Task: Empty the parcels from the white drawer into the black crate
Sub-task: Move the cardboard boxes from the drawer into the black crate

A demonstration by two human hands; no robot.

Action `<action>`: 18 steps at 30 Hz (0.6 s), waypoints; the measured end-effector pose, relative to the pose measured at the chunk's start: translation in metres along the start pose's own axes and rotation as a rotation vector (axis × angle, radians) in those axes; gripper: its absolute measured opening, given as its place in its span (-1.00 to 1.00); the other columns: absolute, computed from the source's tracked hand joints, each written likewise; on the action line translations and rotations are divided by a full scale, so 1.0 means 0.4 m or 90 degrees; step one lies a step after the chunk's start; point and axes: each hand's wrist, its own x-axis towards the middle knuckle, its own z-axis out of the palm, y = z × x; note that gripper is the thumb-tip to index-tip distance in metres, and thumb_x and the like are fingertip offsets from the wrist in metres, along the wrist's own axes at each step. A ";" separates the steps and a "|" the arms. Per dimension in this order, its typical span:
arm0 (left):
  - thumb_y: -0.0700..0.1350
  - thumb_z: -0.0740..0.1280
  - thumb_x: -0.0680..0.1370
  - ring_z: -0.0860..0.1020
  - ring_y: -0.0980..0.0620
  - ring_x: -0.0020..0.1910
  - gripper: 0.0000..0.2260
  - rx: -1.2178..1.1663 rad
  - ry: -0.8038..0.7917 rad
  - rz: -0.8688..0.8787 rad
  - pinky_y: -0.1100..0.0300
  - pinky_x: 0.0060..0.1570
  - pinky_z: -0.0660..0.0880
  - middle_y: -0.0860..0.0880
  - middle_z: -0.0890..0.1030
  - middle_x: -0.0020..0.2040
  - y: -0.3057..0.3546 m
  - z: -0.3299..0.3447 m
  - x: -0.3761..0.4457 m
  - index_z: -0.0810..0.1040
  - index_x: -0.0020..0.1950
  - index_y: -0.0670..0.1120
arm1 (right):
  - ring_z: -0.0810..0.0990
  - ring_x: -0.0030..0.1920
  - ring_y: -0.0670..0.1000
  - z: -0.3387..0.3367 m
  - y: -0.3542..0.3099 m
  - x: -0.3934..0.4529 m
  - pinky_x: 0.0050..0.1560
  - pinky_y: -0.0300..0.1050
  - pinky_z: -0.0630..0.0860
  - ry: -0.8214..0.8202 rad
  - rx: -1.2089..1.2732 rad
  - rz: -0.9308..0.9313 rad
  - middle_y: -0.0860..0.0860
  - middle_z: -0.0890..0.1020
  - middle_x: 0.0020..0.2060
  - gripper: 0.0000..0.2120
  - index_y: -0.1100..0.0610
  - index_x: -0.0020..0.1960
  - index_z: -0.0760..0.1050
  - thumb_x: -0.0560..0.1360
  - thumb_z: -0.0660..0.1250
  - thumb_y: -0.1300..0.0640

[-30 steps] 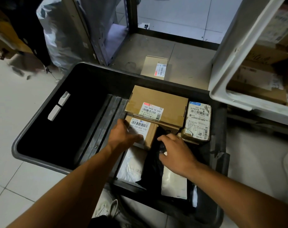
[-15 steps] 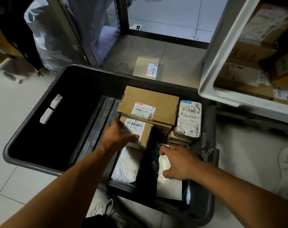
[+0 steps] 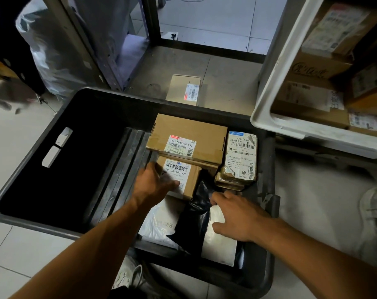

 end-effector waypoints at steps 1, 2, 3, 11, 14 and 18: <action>0.03 0.56 0.41 0.57 0.05 -0.01 -0.55 0.005 -0.001 0.002 0.30 -0.19 0.44 -0.01 0.57 0.01 -0.004 0.001 0.003 0.44 0.15 -0.07 | 0.46 0.27 0.11 0.005 0.000 0.000 0.14 0.00 0.49 0.006 -0.005 -0.005 0.01 0.42 0.27 -0.48 -0.07 0.40 0.29 0.49 0.34 -0.12; 0.02 0.57 0.40 0.58 0.02 0.02 -0.55 0.003 0.000 -0.001 0.26 -0.16 0.47 -0.03 0.58 0.03 -0.002 0.001 0.002 0.44 0.15 -0.07 | 0.42 0.32 0.12 0.009 0.001 0.001 0.18 0.01 0.49 0.013 -0.012 -0.010 0.01 0.39 0.31 -0.45 -0.08 0.44 0.27 0.50 0.33 -0.11; 0.00 0.58 0.40 0.59 0.01 0.02 -0.55 0.000 -0.002 -0.015 0.24 -0.15 0.48 -0.04 0.59 0.03 0.000 -0.001 0.004 0.44 0.15 -0.07 | 0.37 0.37 0.12 0.010 0.001 0.002 0.23 0.03 0.48 0.023 -0.017 -0.012 0.01 0.36 0.36 -0.42 -0.08 0.47 0.26 0.50 0.33 -0.11; 0.48 0.55 0.04 0.62 0.02 0.11 -0.17 0.057 -0.033 -0.052 0.03 0.13 0.60 0.01 0.62 0.11 -0.081 0.026 0.085 0.47 0.15 0.06 | 0.11 0.56 0.12 -0.026 -0.005 -0.043 0.46 0.05 0.31 0.103 -0.034 -0.023 0.04 0.12 0.57 -0.37 -0.03 0.56 0.21 0.56 0.29 -0.11; 0.23 0.59 0.29 0.55 -0.09 0.22 -0.25 0.110 0.017 -0.014 0.03 0.21 0.53 -0.08 0.52 0.28 0.040 -0.005 -0.033 0.42 0.35 -0.04 | 0.09 0.56 0.11 -0.047 0.002 -0.083 0.50 0.05 0.25 0.148 -0.069 -0.040 0.06 0.12 0.58 -0.40 0.01 0.56 0.23 0.57 0.26 -0.07; 0.20 0.34 0.50 0.49 -0.13 0.25 -0.47 0.283 0.059 0.093 -0.06 0.25 0.49 -0.14 0.45 0.34 0.110 -0.030 -0.133 0.38 0.37 -0.04 | 0.08 0.57 0.13 -0.083 0.020 -0.145 0.56 0.06 0.13 0.222 -0.142 -0.050 0.08 0.19 0.56 -0.41 0.02 0.56 0.24 0.56 0.25 -0.06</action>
